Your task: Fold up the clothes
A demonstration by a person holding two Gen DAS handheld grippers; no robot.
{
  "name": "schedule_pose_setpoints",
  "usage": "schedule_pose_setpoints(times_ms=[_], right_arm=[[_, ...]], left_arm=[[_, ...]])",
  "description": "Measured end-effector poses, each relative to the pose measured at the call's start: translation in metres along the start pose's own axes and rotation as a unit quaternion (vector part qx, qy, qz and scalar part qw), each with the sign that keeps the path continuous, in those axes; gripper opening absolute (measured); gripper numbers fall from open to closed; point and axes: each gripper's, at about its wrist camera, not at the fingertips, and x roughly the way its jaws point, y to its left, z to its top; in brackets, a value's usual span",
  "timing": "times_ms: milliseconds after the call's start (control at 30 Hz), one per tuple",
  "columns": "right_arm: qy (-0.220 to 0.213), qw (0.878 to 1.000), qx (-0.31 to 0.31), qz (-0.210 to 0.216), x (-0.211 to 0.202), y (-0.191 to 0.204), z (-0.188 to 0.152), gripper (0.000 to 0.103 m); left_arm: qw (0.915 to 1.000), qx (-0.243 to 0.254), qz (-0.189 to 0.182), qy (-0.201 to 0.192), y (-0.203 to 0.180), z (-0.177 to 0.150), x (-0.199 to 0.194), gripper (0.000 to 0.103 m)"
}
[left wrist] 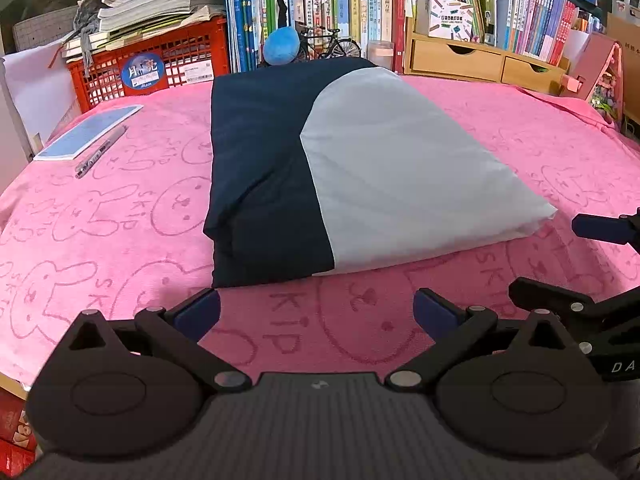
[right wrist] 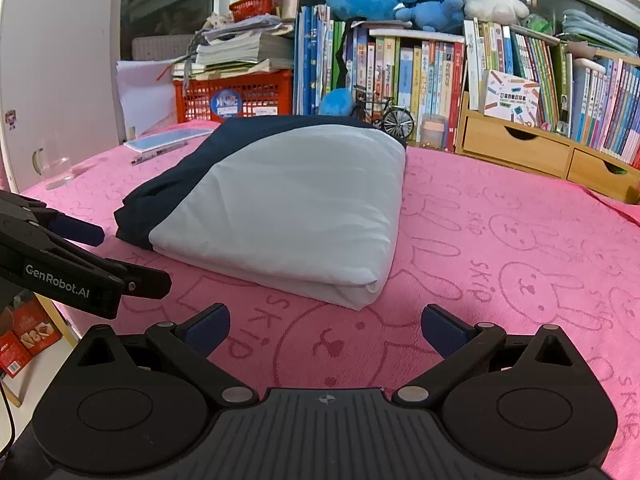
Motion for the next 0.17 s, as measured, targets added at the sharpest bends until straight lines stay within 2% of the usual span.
schedule_pose_setpoints(times_ms=[167], right_arm=[[0.002, 1.0, 0.002, -0.001, 0.0009, 0.0006, 0.0002, 0.103]], left_arm=[[1.0, -0.002, 0.003, 0.0, 0.0004, 0.0006, 0.0006, 0.103]])
